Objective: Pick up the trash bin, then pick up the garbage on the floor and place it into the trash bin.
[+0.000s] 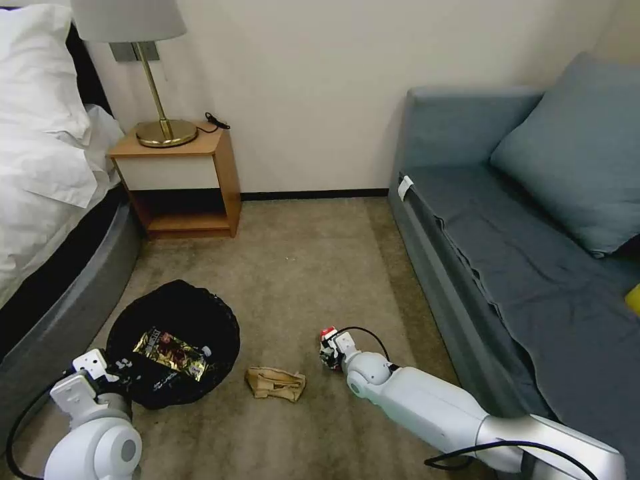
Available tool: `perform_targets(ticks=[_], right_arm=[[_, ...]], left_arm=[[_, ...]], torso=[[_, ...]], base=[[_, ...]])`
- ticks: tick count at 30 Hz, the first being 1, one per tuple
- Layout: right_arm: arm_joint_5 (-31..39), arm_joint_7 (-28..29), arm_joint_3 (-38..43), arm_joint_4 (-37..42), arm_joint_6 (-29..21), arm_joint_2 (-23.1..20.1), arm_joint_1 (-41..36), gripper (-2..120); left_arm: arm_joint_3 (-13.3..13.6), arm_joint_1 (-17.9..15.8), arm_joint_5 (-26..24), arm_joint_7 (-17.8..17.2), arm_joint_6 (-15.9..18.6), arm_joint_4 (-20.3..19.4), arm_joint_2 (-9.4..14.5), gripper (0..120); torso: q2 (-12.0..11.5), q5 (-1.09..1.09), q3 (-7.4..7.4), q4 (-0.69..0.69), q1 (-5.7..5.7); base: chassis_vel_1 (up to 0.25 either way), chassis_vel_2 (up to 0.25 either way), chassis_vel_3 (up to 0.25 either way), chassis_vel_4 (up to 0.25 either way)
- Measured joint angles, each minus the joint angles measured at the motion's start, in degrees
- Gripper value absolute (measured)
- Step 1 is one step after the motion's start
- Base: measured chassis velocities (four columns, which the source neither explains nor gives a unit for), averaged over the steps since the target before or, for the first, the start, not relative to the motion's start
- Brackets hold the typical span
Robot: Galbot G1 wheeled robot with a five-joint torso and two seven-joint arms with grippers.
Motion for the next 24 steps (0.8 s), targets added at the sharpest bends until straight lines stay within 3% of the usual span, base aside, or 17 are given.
perform_targets(ticks=[11, 18, 24], right_arm=[[-0.12, -0.14, 0.03, 0.80, 0.98, -0.34, -0.55, 1], [0.35, 0.09, 0.09, 2.29, 1.33, -1.21, -0.58, 0], [3.38, 2.08, 4.21, 10.95, 1.62, -5.71, 0.85, 0]], left_arm=[[0.13, -0.06, 0.04, 0.04, -0.13, 0.27, -0.01, 2], [0.13, -0.19, 0.05, 0.07, -0.16, 0.46, 0.00, 2], [-0.02, -0.18, -0.01, 0.08, -0.18, 0.47, 0.14, 2]], torso=[[0.00, 0.00, 0.00, 0.00, 0.00], [0.00, 0.00, 0.00, 0.00, 0.00], [0.00, 0.01, 0.00, -0.01, 0.00]], base=[[0.000, 0.000, 0.000, 0.000], [0.000, 0.000, 0.000, 0.000], [0.000, 0.000, 0.000, 0.000]])
